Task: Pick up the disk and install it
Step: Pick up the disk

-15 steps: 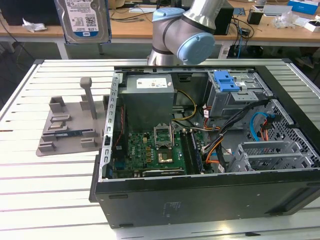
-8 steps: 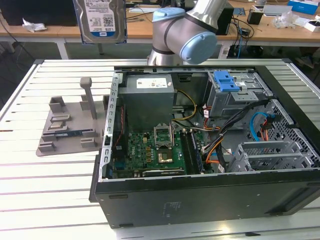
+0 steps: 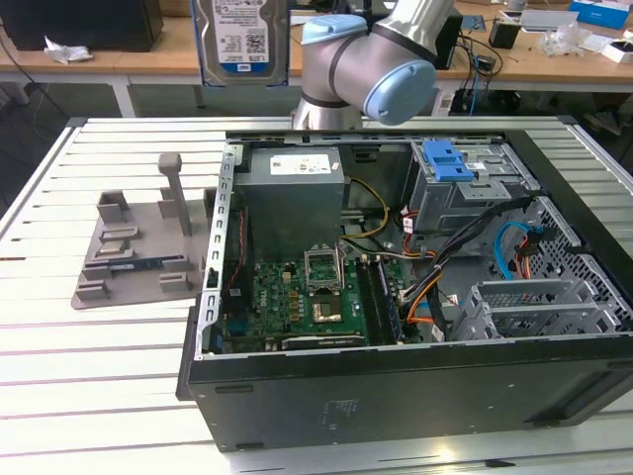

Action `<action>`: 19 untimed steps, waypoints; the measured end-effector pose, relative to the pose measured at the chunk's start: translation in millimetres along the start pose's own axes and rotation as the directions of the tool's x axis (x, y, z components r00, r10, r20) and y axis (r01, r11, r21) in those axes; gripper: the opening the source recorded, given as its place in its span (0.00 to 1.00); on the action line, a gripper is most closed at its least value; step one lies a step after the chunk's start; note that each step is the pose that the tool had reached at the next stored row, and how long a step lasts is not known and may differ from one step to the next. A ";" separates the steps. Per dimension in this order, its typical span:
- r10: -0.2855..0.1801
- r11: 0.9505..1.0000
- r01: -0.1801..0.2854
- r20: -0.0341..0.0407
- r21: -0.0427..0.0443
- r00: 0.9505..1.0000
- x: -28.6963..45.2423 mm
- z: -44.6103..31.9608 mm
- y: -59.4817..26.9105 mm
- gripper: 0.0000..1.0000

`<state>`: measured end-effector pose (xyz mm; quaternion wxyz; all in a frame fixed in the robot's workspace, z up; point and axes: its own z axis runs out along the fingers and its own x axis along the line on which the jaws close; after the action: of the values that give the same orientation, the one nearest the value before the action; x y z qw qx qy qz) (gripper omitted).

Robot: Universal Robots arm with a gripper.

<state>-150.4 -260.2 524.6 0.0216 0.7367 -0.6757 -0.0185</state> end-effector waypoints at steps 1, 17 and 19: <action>0.000 1.000 0.000 0.000 -0.001 1.000 0.6 -0.4 -6.5 0.37; 0.000 1.000 0.000 0.000 -0.005 1.000 9.8 -3.0 -56.2 0.37; 0.000 1.000 0.000 0.000 -0.005 1.000 11.3 -3.0 -56.1 0.37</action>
<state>-93.5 -266.7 524.4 0.0232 0.7366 -0.6756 -0.0203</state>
